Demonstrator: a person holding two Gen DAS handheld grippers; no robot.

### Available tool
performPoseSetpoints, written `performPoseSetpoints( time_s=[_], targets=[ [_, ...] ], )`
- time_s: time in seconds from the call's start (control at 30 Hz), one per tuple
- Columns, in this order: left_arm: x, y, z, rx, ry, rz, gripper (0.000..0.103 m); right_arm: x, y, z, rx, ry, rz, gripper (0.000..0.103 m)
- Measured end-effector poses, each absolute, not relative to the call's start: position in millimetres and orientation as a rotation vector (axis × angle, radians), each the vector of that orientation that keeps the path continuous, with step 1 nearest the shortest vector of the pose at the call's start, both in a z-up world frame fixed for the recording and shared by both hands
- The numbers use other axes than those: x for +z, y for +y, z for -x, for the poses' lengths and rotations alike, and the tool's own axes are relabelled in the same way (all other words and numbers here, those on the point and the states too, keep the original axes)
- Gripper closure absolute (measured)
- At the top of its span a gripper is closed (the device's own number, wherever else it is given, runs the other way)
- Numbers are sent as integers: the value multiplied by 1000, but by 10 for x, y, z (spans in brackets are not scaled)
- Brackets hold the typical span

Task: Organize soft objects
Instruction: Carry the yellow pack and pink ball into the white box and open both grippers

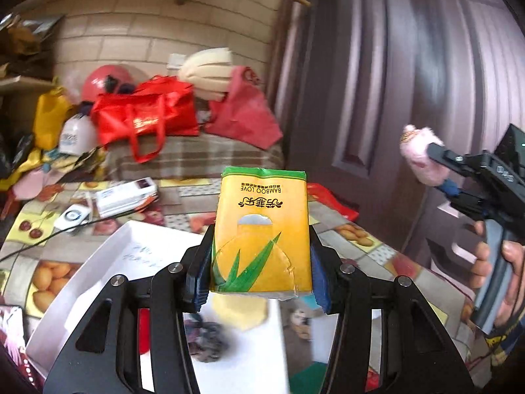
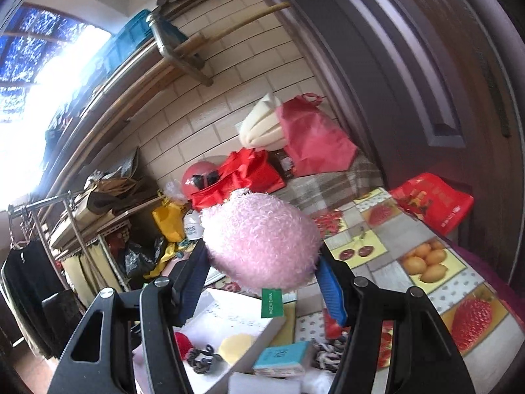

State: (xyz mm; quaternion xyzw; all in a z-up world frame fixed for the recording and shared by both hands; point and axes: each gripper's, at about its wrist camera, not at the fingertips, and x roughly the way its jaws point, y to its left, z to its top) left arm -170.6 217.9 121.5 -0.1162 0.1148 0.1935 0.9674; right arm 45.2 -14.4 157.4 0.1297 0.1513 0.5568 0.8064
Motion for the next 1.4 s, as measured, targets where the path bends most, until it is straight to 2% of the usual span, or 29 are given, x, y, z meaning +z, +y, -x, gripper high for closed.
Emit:
performPoseSetpoints(
  time_s=[0.33,0.77,1.17,1.2,1.23,1.27,1.3,1.37,1.4],
  targets=[
    [1038,2587,1849,517,242,342,53,1581,456,-244,1307,410,-213,40],
    [903,2833,1935,615,255,427,53,972,1356,101,1348,620,19,40],
    [788,3005,1984,653,268,513,53,631,1736,213,1307,706,90,40],
    [785,3015,1985,660,267,518,46,621,1733,195,1301,708,80,39],
    [782,3022,1991,671,265,522,40,615,1744,185,1294,709,76,33],
    [782,3026,2000,681,261,526,23,606,1739,170,1290,712,71,23],
    [788,3024,2014,691,251,531,10,599,1726,160,1281,714,65,21],
    [807,3019,2076,704,211,535,0,604,1684,138,1269,703,48,19],
    [822,3012,2103,704,191,532,0,611,1668,130,1268,700,42,19]
  ],
)
